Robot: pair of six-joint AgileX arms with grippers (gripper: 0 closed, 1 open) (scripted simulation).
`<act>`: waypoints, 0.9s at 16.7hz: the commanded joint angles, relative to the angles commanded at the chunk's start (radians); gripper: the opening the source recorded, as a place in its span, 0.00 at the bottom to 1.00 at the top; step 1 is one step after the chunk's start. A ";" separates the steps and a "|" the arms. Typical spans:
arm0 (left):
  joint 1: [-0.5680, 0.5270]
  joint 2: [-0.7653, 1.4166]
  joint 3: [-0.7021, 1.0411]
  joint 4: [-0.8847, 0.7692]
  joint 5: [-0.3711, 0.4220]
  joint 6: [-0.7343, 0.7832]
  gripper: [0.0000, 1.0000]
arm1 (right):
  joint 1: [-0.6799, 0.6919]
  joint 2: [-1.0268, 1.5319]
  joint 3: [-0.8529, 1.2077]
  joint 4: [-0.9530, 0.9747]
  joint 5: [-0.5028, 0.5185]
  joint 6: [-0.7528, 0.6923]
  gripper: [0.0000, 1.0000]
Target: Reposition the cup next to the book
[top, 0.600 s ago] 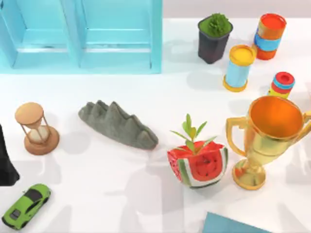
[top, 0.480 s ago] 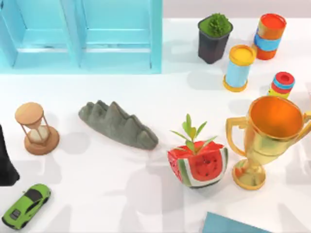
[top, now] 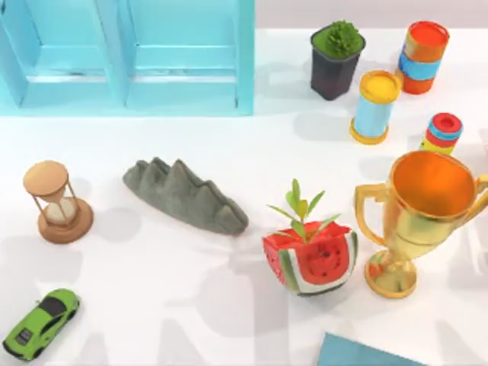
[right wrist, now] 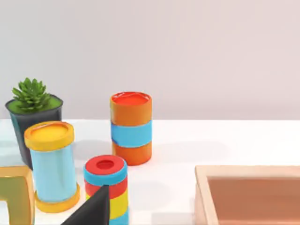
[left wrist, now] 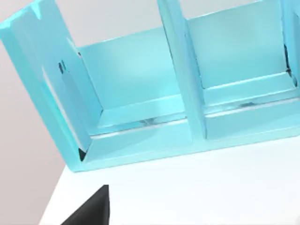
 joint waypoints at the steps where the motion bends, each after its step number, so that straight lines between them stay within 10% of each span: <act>1: 0.025 0.037 0.046 -0.031 0.001 0.069 1.00 | 0.000 0.000 0.000 0.000 0.000 0.000 1.00; 15: 0.488 0.775 0.843 -0.593 0.024 1.422 1.00 | 0.000 0.000 0.000 0.000 0.000 0.000 1.00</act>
